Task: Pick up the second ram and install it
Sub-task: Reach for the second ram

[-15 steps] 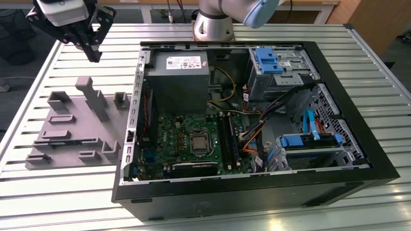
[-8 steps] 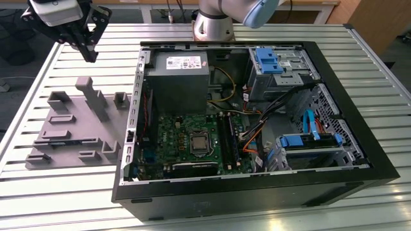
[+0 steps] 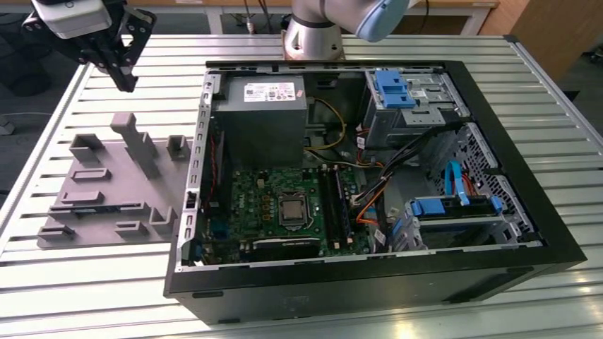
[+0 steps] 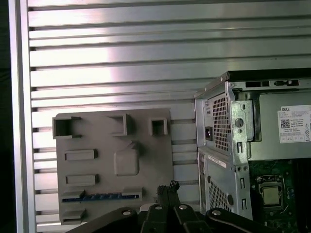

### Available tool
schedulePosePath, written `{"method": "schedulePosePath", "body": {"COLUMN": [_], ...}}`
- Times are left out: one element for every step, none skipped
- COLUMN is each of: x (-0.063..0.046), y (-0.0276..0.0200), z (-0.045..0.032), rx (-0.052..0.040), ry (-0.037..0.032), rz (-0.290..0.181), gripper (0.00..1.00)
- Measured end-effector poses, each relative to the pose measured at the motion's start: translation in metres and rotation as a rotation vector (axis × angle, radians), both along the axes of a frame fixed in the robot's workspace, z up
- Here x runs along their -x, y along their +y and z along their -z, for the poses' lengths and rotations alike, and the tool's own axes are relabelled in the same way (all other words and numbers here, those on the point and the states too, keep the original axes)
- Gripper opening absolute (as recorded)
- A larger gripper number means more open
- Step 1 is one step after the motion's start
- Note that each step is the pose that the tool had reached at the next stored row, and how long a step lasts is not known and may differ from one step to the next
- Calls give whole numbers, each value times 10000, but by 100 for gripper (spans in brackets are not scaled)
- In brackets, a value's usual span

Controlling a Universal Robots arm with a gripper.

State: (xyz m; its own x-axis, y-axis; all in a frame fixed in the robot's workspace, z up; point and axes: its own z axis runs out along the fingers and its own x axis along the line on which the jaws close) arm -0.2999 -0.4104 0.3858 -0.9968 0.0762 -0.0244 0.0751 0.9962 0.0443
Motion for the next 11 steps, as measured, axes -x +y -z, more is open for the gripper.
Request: {"method": "schedulePosePath", "body": {"x": [13,22,31,40,50,60,69,78,88,99,112], "y": [-3,-11,-22,-33,-46,-59,-72,-85,-99,-112,-123], "z": [0,1,2,3,4,5,6,6,7,8,8], "rx": [0,0,0,-1,-1,0,0,0,-1,0,0], "ry": [0,1,0,0,0,0,0,0,0,0,0], "rz": [0,-1,-1,-1,0,0,0,0,0,0,0], "gripper": [11,11,11,11,11,11,11,11,11,11,11]}}
